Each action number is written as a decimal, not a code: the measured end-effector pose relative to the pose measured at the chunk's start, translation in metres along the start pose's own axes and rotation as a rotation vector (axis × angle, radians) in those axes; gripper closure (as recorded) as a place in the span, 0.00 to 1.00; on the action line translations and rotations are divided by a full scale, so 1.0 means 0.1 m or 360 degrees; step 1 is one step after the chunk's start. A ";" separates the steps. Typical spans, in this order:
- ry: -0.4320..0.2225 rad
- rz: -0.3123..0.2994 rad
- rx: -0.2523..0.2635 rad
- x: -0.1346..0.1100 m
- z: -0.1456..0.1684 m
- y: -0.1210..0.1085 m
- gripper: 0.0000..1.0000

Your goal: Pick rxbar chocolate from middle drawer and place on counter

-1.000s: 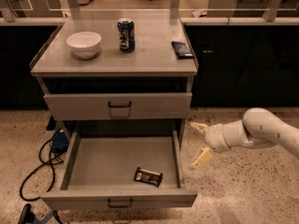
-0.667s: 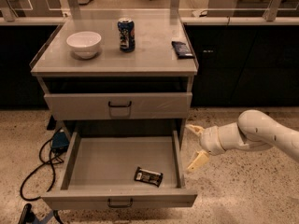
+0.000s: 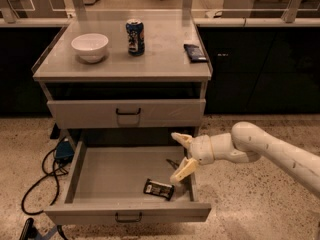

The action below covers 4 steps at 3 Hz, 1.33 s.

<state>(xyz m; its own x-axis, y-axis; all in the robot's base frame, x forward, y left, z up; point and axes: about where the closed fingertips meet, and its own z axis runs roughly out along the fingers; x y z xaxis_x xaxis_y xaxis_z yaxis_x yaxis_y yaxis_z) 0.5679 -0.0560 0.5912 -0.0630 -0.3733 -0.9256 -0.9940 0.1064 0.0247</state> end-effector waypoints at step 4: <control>0.0392 0.0263 0.0245 0.47 0.15 -0.24 0.00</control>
Offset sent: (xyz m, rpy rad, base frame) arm -0.0008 0.0074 -0.0121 0.0542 0.0411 0.0009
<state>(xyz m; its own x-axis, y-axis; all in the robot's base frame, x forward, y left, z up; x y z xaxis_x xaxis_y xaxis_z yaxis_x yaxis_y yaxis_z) 0.5904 -0.0623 0.5413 -0.2607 -0.5492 -0.7940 -0.9446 0.3151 0.0921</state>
